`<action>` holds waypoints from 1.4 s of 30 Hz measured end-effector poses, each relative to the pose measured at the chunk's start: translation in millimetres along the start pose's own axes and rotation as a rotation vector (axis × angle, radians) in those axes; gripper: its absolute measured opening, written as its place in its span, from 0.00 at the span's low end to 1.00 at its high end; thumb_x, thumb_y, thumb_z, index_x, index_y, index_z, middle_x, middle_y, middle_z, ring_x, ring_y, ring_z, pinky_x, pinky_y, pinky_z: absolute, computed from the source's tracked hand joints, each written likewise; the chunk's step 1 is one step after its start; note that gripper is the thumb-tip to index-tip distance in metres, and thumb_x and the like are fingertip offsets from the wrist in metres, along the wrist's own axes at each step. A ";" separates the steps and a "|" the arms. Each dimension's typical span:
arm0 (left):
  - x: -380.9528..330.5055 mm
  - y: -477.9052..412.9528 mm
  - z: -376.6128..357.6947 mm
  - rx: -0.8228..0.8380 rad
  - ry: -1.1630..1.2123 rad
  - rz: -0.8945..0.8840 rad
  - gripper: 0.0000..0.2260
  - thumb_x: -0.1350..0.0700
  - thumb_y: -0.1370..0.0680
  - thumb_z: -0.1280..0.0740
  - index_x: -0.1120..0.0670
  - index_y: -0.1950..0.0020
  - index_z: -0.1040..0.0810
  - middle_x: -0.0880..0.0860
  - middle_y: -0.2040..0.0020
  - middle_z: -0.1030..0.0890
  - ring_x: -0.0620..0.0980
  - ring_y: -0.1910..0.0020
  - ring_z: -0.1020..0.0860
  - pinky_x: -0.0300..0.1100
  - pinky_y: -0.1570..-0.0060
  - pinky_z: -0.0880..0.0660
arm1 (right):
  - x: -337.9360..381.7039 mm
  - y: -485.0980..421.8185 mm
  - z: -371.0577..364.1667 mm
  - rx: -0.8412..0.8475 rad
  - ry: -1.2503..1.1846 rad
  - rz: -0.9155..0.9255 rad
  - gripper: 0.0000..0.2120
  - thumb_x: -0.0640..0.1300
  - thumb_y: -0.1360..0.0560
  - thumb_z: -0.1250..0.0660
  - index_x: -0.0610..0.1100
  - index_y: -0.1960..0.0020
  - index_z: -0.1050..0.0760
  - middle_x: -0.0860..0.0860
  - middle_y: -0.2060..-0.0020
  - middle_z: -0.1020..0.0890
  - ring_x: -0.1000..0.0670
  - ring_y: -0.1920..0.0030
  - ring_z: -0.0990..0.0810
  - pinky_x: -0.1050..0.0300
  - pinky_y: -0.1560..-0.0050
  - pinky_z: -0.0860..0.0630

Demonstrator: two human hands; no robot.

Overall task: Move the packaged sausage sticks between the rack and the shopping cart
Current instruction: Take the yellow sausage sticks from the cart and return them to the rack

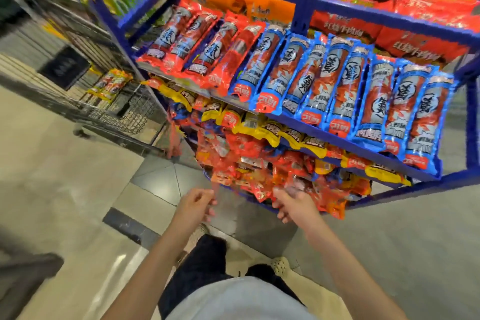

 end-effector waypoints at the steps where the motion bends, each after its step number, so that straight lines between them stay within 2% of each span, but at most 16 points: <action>1: 14.6 -1.0 20.1 -0.033 -0.009 0.022 0.07 0.57 0.19 0.37 0.59 0.52 0.22 0.61 0.53 0.17 0.52 0.67 0.22 0.42 0.69 0.26 | 6.2 -2.1 -19.0 0.042 0.094 0.023 0.12 0.51 0.22 0.33 0.43 0.56 0.21 0.48 0.64 0.18 0.52 0.74 0.24 0.56 0.70 0.28; 3: 41.6 1.6 59.0 -0.105 -0.020 0.072 0.07 0.57 0.19 0.37 0.59 0.51 0.21 0.61 0.52 0.17 0.52 0.66 0.21 0.42 0.69 0.26 | 12.6 -5.7 -60.6 0.141 0.275 0.056 0.11 0.52 0.23 0.33 0.46 0.57 0.21 0.49 0.65 0.18 0.53 0.71 0.22 0.55 0.66 0.27; 5: 66.2 11.1 97.6 -0.174 -0.054 0.104 0.08 0.56 0.19 0.38 0.59 0.50 0.22 0.58 0.54 0.17 0.51 0.66 0.22 0.37 0.70 0.26 | 19.8 -8.1 -105.5 0.228 0.437 0.105 0.10 0.54 0.24 0.33 0.51 0.61 0.23 0.52 0.65 0.19 0.50 0.64 0.19 0.53 0.59 0.24; 6: 79.5 16.5 117.0 -0.201 -0.083 0.113 0.08 0.55 0.18 0.38 0.58 0.51 0.22 0.56 0.56 0.17 0.50 0.65 0.22 0.36 0.67 0.25 | 23.7 -9.9 -129.4 0.270 0.519 0.138 0.10 0.54 0.24 0.33 0.51 0.61 0.23 0.53 0.64 0.19 0.48 0.60 0.18 0.52 0.55 0.23; 9: 123.8 25.1 173.9 -0.258 -0.119 0.152 0.09 0.51 0.19 0.38 0.51 0.58 0.22 0.52 0.59 0.17 0.53 0.60 0.19 0.46 0.58 0.23 | 40.5 -9.5 -198.6 0.353 0.762 0.189 0.10 0.52 0.23 0.33 0.47 0.51 0.19 0.50 0.55 0.16 0.50 0.54 0.19 0.56 0.54 0.28; 11: 156.2 26.0 209.3 -0.281 -0.062 0.205 0.08 0.54 0.20 0.38 0.50 0.57 0.22 0.53 0.58 0.17 0.53 0.62 0.19 0.46 0.61 0.24 | 50.8 -7.8 -243.9 0.405 0.817 0.214 0.10 0.49 0.23 0.33 0.43 0.49 0.19 0.48 0.53 0.16 0.51 0.54 0.21 0.57 0.54 0.29; 15: 205.1 30.5 272.8 -0.372 0.089 0.331 0.06 0.57 0.20 0.37 0.56 0.54 0.22 0.57 0.58 0.18 0.53 0.68 0.21 0.43 0.67 0.27 | 62.8 -7.2 -326.3 0.473 0.930 0.232 0.07 0.50 0.23 0.33 0.47 0.55 0.22 0.51 0.60 0.19 0.52 0.56 0.21 0.60 0.58 0.30; 20: 245.0 28.7 343.6 -0.453 0.195 0.411 0.06 0.59 0.20 0.36 0.60 0.54 0.22 0.58 0.59 0.18 0.52 0.69 0.21 0.41 0.68 0.28 | 75.8 -16.0 -407.8 0.512 1.132 0.292 0.12 0.52 0.22 0.35 0.48 0.43 0.19 0.51 0.48 0.15 0.51 0.44 0.19 0.64 0.51 0.31; 25: 273.2 15.6 386.3 -0.444 0.289 0.489 0.05 0.61 0.21 0.37 0.57 0.55 0.22 0.59 0.57 0.18 0.54 0.68 0.22 0.41 0.66 0.30 | 83.3 -29.5 -455.6 0.552 1.172 0.236 0.11 0.54 0.24 0.35 0.49 0.50 0.19 0.52 0.52 0.15 0.51 0.49 0.18 0.56 0.47 0.24; 29: 260.1 -14.9 416.4 -0.431 0.323 0.464 0.05 0.60 0.20 0.38 0.58 0.53 0.23 0.59 0.55 0.18 0.54 0.66 0.21 0.42 0.64 0.28 | 99.7 -50.6 -477.9 0.480 1.171 0.212 0.09 0.55 0.25 0.34 0.51 0.53 0.20 0.53 0.53 0.16 0.50 0.50 0.19 0.54 0.45 0.24; 32: 230.2 -51.8 447.0 -0.417 0.326 0.398 0.06 0.58 0.20 0.39 0.56 0.53 0.22 0.57 0.54 0.18 0.52 0.64 0.20 0.42 0.62 0.26 | 117.4 -72.5 -496.4 0.424 1.134 0.186 0.08 0.51 0.26 0.33 0.47 0.56 0.19 0.50 0.56 0.15 0.46 0.51 0.19 0.52 0.45 0.24; 36: 177.9 -110.4 505.0 -0.419 0.313 0.285 0.07 0.58 0.19 0.39 0.55 0.52 0.21 0.55 0.54 0.18 0.48 0.64 0.21 0.35 0.67 0.26 | 118.3 -136.2 -527.0 0.370 1.119 0.141 0.10 0.52 0.27 0.30 0.48 0.63 0.20 0.49 0.61 0.16 0.45 0.54 0.18 0.49 0.47 0.23; 39: 147.3 -149.3 561.8 -0.409 0.254 0.225 0.09 0.58 0.19 0.39 0.61 0.49 0.22 0.56 0.54 0.18 0.48 0.63 0.21 0.31 0.70 0.28 | 143.3 -171.0 -576.7 0.349 1.074 0.136 0.07 0.52 0.26 0.30 0.52 0.62 0.21 0.51 0.59 0.16 0.46 0.53 0.18 0.53 0.49 0.23; 42: 130.5 -183.0 624.4 -0.377 0.186 0.226 0.08 0.57 0.20 0.39 0.59 0.52 0.22 0.57 0.54 0.17 0.48 0.64 0.20 0.35 0.67 0.27 | 195.0 -180.1 -645.8 0.368 1.028 0.131 0.09 0.49 0.23 0.33 0.48 0.60 0.21 0.49 0.60 0.18 0.47 0.53 0.20 0.54 0.50 0.26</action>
Point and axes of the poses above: each hand's wrist, its own y-axis away from the middle knuckle, its own z-axis out of the back of the hand, x = y × z, the point moved 6 cm from there along -y, towards the middle knuckle
